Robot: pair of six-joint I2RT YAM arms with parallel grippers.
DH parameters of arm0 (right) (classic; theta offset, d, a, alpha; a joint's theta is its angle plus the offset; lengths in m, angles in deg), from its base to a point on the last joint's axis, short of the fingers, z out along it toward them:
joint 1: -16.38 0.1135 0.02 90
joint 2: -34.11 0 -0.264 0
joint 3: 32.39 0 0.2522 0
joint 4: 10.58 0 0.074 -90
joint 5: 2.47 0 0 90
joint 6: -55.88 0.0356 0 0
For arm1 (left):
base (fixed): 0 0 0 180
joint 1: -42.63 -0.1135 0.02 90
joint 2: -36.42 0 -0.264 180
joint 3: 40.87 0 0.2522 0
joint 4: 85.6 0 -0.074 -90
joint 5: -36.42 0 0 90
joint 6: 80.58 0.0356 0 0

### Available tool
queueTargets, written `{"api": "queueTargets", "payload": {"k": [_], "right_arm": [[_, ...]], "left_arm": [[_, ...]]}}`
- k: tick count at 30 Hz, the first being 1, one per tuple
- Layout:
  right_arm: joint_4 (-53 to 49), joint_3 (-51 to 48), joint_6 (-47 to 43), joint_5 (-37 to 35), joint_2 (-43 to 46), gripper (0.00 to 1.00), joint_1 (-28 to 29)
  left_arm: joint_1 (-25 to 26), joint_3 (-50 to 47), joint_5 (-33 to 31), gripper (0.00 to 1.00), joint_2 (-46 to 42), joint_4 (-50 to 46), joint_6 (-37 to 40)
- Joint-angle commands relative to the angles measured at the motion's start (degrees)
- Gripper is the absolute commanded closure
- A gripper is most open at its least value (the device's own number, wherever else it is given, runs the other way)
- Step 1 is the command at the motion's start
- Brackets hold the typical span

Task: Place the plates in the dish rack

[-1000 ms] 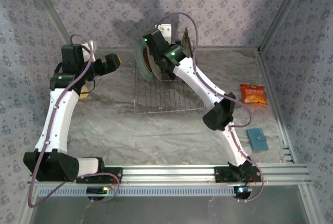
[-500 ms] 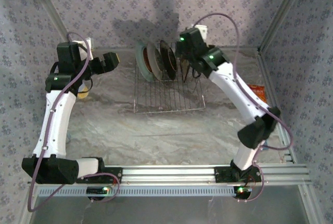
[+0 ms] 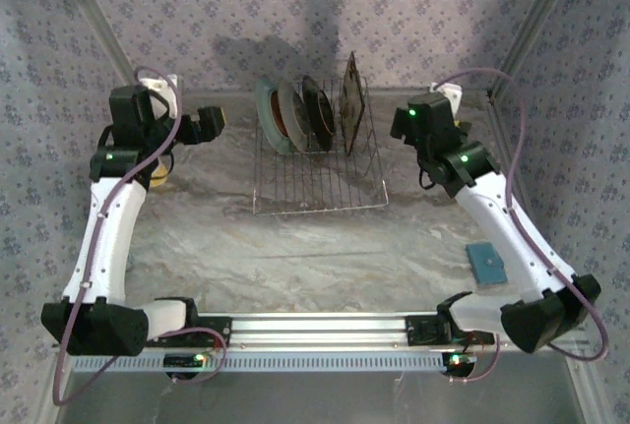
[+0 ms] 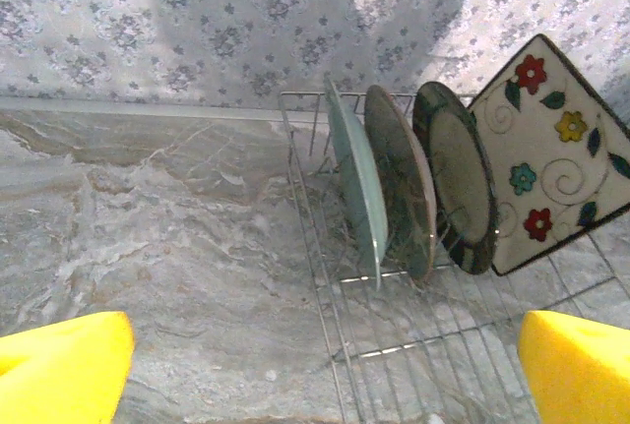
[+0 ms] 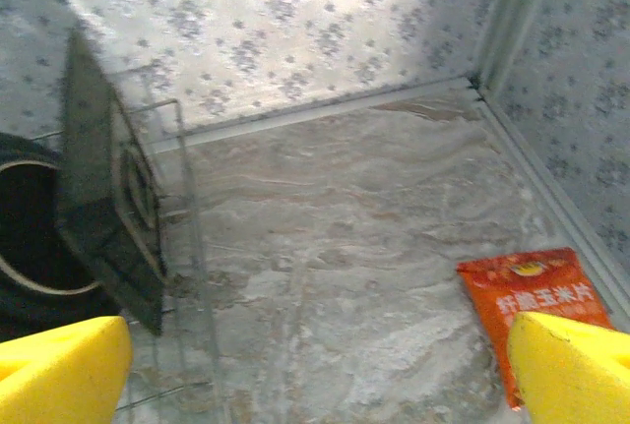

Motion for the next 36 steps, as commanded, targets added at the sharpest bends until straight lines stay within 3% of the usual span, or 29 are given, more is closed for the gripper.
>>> {"api": "queueTargets", "payload": {"k": [1, 8, 11, 13, 16, 19, 21, 24, 26, 28, 31, 36], "right_arm": [[4.1, -3.8, -1.9, 2.5, 2.9, 0.0, -2.9], [7.2, -9.1, -7.1, 8.8, 4.3, 0.01, -9.2], [14.0, -14.3, -17.0, 19.2, 5.6, 0.01, -11.7], [12.8, -14.9, -11.5, 19.7, 5.5, 0.0, -13.6], [18.6, -19.0, -15.2, 31.8, 6.8, 0.01, -18.2], [20.9, -22.0, -14.7, 32.2, 7.1, 0.01, -20.2], [20.5, -22.8, -9.9, 28.6, 7.0, 0.0, -20.9], [22.2, -25.5, -6.5, 29.9, 8.0, 0.0, -23.0], [25.8, -28.2, -10.1, 32.1, 8.7, 0.01, -23.8], [27.6, -30.6, -8.4, 27.8, 9.3, 0.0, -23.8], [32.3, -34.3, -9.7, 29.5, 10.3, 0.01, -25.1], [39.4, -40.1, -10.8, 24.8, 11.5, 0.01, -25.3]], "left_arm": [[-0.3, -5.0, -4.0, 0.01, -3.8, 8.5, 1.8], [-0.3, -9.6, -8.3, 0.01, -5.4, 7.2, 6.7], [-0.4, -16.0, -7.0, 0.01, -7.8, 13.6, 11.0], [-0.4, -19.1, -11.5, 0.01, -8.7, 16.1, 6.5], [-0.3, -21.8, -9.7, 0.01, -8.8, 17.1, 9.6], [-0.2, -25.3, -11.0, 0.01, -9.2, 19.9, 11.5], [-0.2, -28.4, -11.4, 0.01, -10.4, 23.0, 14.7], [-0.2, -34.6, -15.4, 0.01, -12.6, 29.7, 14.0], [-0.2, -38.0, -16.2, 0.01, -13.6, 32.9, 13.9], [-0.2, -40.5, -17.3, 0.01, -14.2, 34.8, 13.1], [-0.3, -43.3, -18.8, 0.01, -13.9, 36.9, 12.4], [-0.3, -47.5, -19.9, 0.01, -12.1, 42.6, 11.5]]}}
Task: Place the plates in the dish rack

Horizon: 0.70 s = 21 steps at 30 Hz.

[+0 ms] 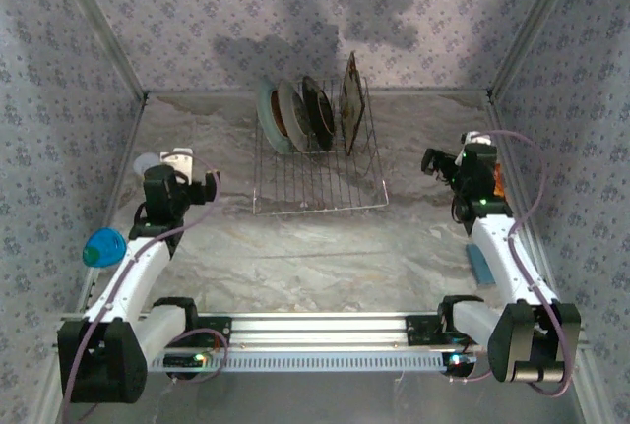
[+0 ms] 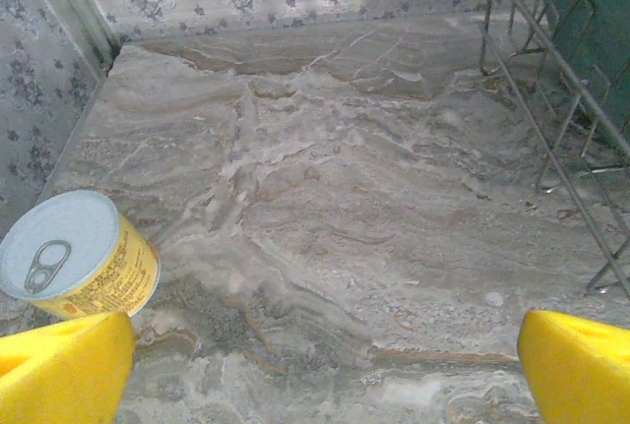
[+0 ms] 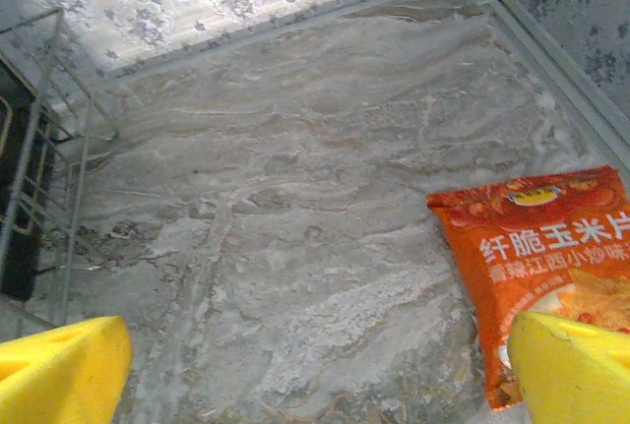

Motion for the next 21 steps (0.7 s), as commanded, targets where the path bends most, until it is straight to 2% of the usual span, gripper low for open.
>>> {"api": "queueTargets", "payload": {"k": [1, 8, 10, 12, 13, 15, 17, 21], "right_arm": [[9.7, -4.3, -1.1, -4.0, 1.2, 0.01, -0.4], [19.2, -10.4, -3.7, -5.6, -1.9, 0.0, -0.4], [23.7, -12.6, -8.1, -4.0, -3.1, 0.0, -0.4], [30.3, -15.5, -16.3, 1.4, -4.4, 0.01, -0.3], [33.7, -17.0, -15.2, 1.3, -5.1, 0.01, -0.3], [32.7, -16.9, -9.2, -0.9, -6.0, 0.0, -0.8], [31.1, -16.4, -9.7, -0.9, -7.0, 0.01, -0.6], [34.8, -17.6, -12.9, -1.0, -9.1, 0.01, 0.0]], "left_arm": [[-0.1, -2.5, -1.8, 0.01, 1.1, 8.0, -1.0], [-0.1, -8.3, -2.5, 0.01, 3.9, 16.7, -1.2], [-0.2, -9.7, -2.7, 0.01, 5.3, 19.5, -1.2], [-0.2, -10.6, -2.8, 0.01, 7.1, 21.9, -1.4], [-0.3, -10.9, -2.7, 0.01, 8.2, 23.2, -1.7], [-0.2, -11.5, -2.4, 0.01, 10.6, 25.7, -2.4], [-0.2, -11.9, -1.7, 0.01, 12.7, 27.8, -2.4], [-0.2, -10.5, -0.4, 0.01, 16.3, 29.6, -0.7]]}}
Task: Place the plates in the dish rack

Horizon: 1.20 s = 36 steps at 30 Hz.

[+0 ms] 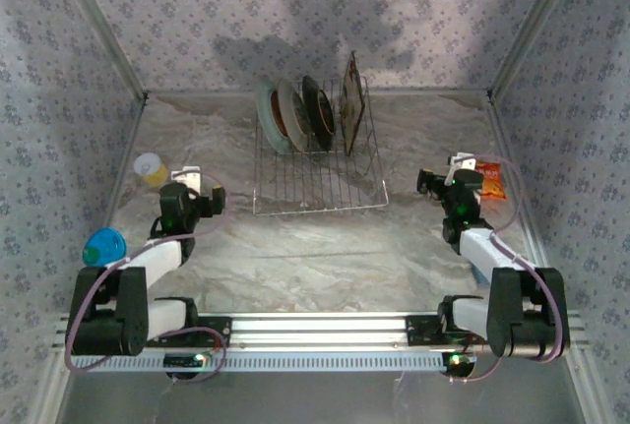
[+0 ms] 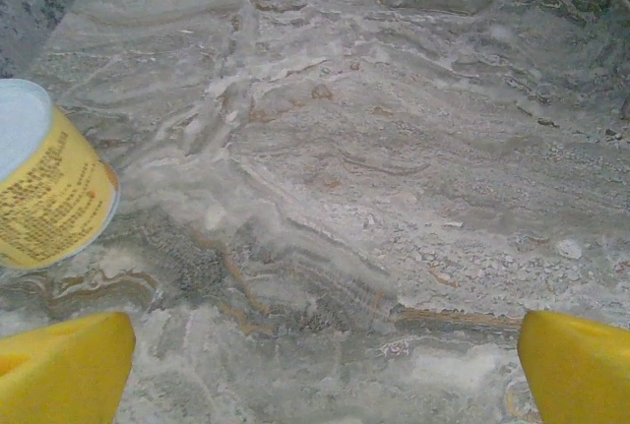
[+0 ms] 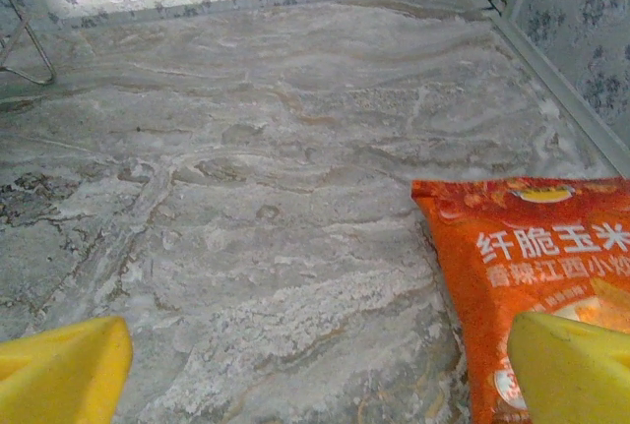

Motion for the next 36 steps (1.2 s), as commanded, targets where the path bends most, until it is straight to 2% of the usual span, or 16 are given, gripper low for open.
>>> {"api": "queueTargets", "payload": {"k": [1, 7, 16, 20, 25, 27, 31, 35, 36], "right_arm": [[4.7, -0.8, -2.5, 0.0, -1.6, 0.01, 0.1], [11.5, -3.8, -2.0, 0.8, -5.7, 0.0, -0.5], [10.9, -3.1, -3.5, 3.0, -6.2, 0.0, -0.4], [10.8, -2.7, -3.8, 3.6, -6.7, 0.0, -0.6], [13.0, -3.7, -4.4, 4.5, -6.6, 0.0, -0.9], [15.7, -4.7, -5.2, 5.3, -7.1, 0.0, -1.0], [21.2, -5.7, -6.5, 7.0, -10.5, 0.0, -1.0], [27.0, -5.4, -7.7, 9.9, -17.9, 0.01, -1.0], [23.2, -4.1, -8.1, 10.0, -16.8, 0.0, -0.9]], "left_arm": [[-0.2, 1.8, 1.5, 0.01, 2.5, 5.1, 1.3], [-0.3, 5.2, 4.2, 0.01, 7.5, 6.3, 2.3], [-0.5, 5.2, 3.6, 0.01, 12.3, 12.0, 2.0], [-1.9, 6.6, 4.8, 0.01, 13.5, 10.5, 0.8], [-2.2, 3.6, 4.9, 0.01, 17.0, 19.2, 0.6], [-2.3, 3.5, 4.3, 0.01, 16.9, 18.9, -0.1], [-2.6, 3.9, 4.6, 0.01, 17.1, 18.4, -0.2], [-3.1, 4.6, 4.3, 0.01, 17.1, 17.3, -1.0], [-3.3, 4.8, 4.3, 0.01, 17.2, 16.9, -1.3]]}}
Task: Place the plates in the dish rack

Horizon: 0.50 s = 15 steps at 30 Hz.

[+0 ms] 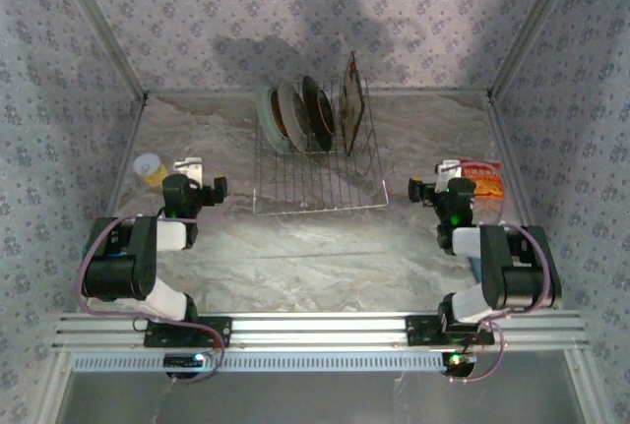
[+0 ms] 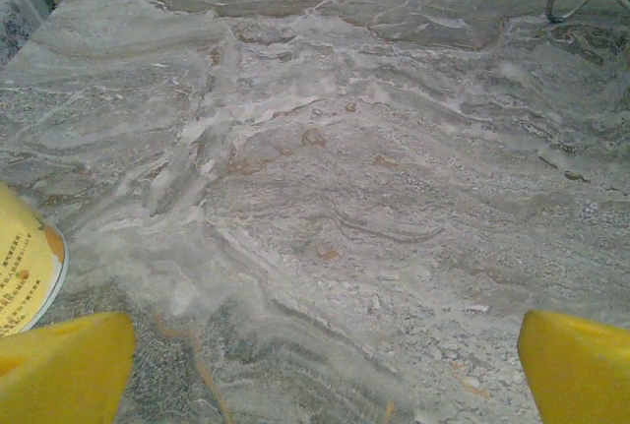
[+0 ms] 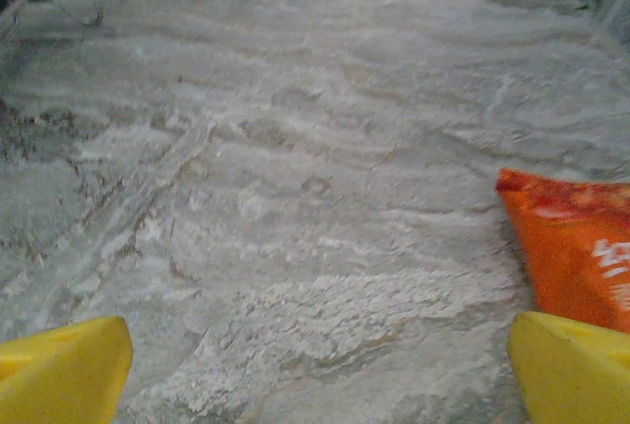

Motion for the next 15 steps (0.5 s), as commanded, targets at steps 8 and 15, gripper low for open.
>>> {"api": "queueTargets", "payload": {"k": [8, 15], "right_arm": [[-1.0, 2.9, 0.7, 2.7, -1.8, 0.01, -2.5], [-1.3, 3.2, -0.2, 0.8, -1.8, 0.01, -1.2]], "left_arm": [[-1.4, 0.8, 1.0, 0.01, 0.4, 0.6, -1.9], [-1.4, 0.8, 1.1, 0.01, 0.4, 0.6, -1.9]]}}
